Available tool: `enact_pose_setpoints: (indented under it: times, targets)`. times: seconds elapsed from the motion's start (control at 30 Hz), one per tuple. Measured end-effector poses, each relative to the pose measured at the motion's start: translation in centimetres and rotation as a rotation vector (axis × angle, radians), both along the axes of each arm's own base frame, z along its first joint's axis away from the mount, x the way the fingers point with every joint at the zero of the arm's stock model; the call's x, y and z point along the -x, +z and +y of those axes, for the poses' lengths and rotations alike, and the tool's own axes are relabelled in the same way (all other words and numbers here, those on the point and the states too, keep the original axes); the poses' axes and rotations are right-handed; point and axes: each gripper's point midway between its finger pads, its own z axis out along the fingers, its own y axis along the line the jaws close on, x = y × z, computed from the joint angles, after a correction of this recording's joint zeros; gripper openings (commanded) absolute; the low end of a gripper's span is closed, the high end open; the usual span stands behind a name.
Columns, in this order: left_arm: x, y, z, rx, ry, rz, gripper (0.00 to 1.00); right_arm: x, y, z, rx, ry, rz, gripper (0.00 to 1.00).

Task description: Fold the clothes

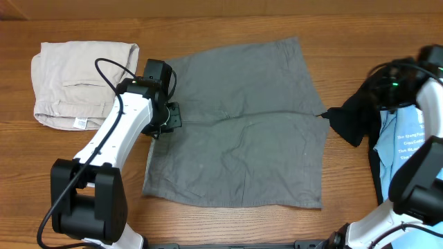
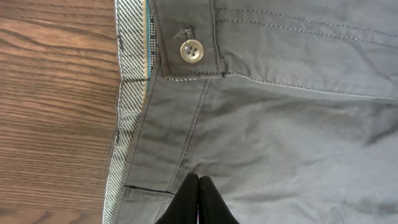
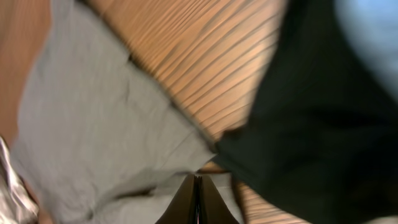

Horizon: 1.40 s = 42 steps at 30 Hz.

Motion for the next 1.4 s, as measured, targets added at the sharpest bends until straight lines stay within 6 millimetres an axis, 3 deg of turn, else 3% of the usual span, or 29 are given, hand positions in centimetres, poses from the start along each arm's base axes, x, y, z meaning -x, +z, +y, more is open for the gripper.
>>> enact_pose_setpoints:
  times: [0.13, 0.27, 0.37, 0.5, 0.67, 0.8, 1.03, 1.2, 1.3, 1.37, 1.4]
  targets:
    - [0.0, -1.8, 0.1, -0.01, 0.021, 0.041, 0.04, 1.0, -1.9, 4.9, 0.038, 0.136, 0.066, 0.04]
    - [0.1, -5.4, 0.2, -0.029, 0.025, 0.12, 0.04, 2.5, -4.6, 8.7, 0.092, 0.256, 0.115, 0.04]
    - [0.1, -6.9, 0.1, -0.033, 0.025, 0.146, 0.04, 2.0, -6.0, 9.8, 0.125, 0.293, 0.069, 0.04]
    - [-0.2, -7.0, 0.1, -0.034, 0.026, 0.142, 0.04, 1.4, -8.5, 10.9, 0.157, 0.325, -0.017, 0.04]
    - [-1.3, -7.2, 0.0, -0.036, 0.026, 0.104, 0.04, 1.1, -10.4, 10.8, 0.178, 0.311, -0.095, 0.05]
    - [-5.0, -7.0, 0.4, -0.076, 0.032, -0.043, 0.04, 0.1, -10.3, 10.7, 0.176, 0.28, -0.145, 0.05]
    - [-8.8, -6.7, 0.7, -0.105, 0.05, -0.195, 0.04, -2.6, -10.3, 10.8, 0.166, 0.228, -0.243, 0.08]
    - [-8.9, -6.4, 0.8, -0.117, 0.047, -0.178, 0.04, -2.8, -9.7, 11.2, 0.142, 0.234, -0.231, 0.3]
    - [-8.4, -5.6, 1.0, -0.131, 0.043, -0.117, 0.09, -3.1, -8.0, 11.3, 0.128, 0.236, -0.208, 0.35]
    - [-8.6, -3.9, 0.9, -0.135, 0.036, -0.104, 0.11, -3.2, -5.1, 11.4, 0.122, 0.236, -0.194, 0.38]
    - [-8.7, -2.1, 0.9, -0.138, 0.029, -0.096, 0.08, -3.3, -3.0, 11.4, 0.124, 0.234, -0.207, 0.38]
